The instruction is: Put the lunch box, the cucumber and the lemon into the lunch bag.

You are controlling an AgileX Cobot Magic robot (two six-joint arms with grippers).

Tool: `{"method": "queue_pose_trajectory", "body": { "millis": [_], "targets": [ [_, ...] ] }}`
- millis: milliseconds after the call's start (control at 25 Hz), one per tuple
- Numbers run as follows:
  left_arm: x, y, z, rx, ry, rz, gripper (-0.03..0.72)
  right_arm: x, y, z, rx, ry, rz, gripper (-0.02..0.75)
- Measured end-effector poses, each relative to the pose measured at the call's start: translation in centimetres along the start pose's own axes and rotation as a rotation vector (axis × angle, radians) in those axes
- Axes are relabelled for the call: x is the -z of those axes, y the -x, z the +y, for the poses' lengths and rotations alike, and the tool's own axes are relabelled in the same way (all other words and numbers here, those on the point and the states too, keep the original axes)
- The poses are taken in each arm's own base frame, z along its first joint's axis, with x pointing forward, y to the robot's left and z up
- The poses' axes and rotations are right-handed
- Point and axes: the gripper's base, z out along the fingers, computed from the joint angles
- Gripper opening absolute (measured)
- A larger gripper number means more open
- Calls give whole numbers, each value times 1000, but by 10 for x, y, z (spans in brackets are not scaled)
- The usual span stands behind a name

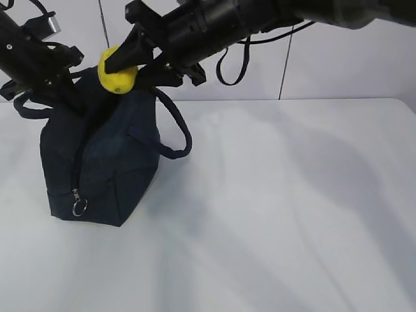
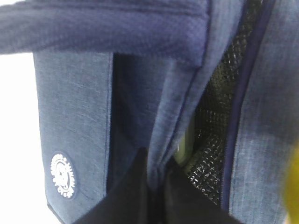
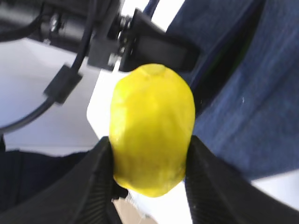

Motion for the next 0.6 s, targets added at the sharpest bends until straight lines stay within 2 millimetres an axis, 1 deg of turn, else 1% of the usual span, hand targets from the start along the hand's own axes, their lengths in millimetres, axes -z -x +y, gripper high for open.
{"method": "queue_pose_trajectory", "body": {
  "millis": [80,280,360,600],
  "targets": [
    [0,0,0,1,-4,-1,-1,-10,0,-3,-19,12,-18,333],
    [0,0,0,1,-4,-1,-1,-33,2,-22,-87,21,-85,332],
    [0,0,0,2,-5,-1,-1,-40,3,-26,-113,31,-108,332],
    [0,0,0,2,-5,-1,-1,-65,-6,-42,-135,20,-88,331]
  ]
}}
